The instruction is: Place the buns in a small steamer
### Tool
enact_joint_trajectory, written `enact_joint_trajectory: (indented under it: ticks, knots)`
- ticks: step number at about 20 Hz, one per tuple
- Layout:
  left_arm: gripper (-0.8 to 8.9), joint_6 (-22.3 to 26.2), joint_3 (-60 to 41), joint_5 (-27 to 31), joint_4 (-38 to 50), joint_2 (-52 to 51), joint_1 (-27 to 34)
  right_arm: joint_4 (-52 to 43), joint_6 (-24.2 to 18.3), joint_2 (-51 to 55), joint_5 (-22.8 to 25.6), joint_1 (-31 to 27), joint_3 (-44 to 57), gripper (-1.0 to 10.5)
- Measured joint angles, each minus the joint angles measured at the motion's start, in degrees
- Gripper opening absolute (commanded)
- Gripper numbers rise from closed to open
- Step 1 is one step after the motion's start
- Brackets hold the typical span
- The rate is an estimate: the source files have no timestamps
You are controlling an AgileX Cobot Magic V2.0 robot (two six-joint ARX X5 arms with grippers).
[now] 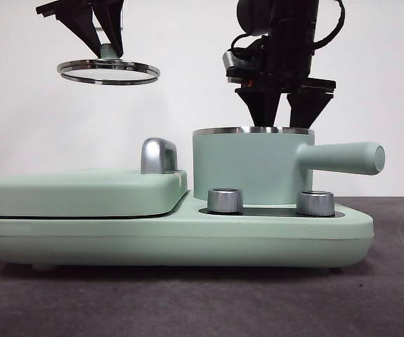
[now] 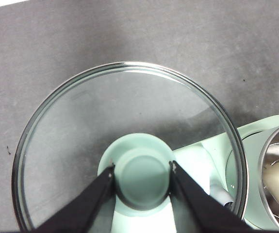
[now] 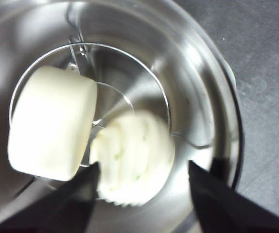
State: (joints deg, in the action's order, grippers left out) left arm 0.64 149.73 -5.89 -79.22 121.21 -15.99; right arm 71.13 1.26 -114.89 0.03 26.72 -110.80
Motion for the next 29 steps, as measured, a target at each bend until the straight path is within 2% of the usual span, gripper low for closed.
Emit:
enact_joint_trajectory:
  ticks: [4,10,15,18,23,25,29]
  knots:
    - [0.55,0.0,0.0,0.0,0.0,0.0,0.0,0.8,0.0,0.0,0.0,0.0,-0.5,3.4]
    - [0.55,0.0,0.0,0.0,0.0,0.0,0.0,5.7,0.0,1.1,0.0,0.0,-9.5,3.4]
    - [0.55,-0.5,0.0,0.0,0.0,0.0,-0.3,5.8,0.3,12.9,0.0,0.0,-6.2,3.4]
    - [0.55,-0.8,0.0,0.0,-0.1,0.0,-0.7,5.8,0.5,24.0,0.0,0.1,0.7,3.4]
    - [0.55,-0.9,0.0,0.0,-0.3,0.0,-2.4,5.7,0.5,45.9,0.0,0.2,20.0,3.4]
    - [0.55,-0.9,0.0,0.0,-0.3,0.0,-3.8,5.2,1.2,56.5,-1.3,0.2,29.7,3.4]
    - [0.55,-1.2,0.0,0.0,-0.3,0.0,-7.8,-1.5,1.8,75.8,-4.5,0.2,45.5,3.4]
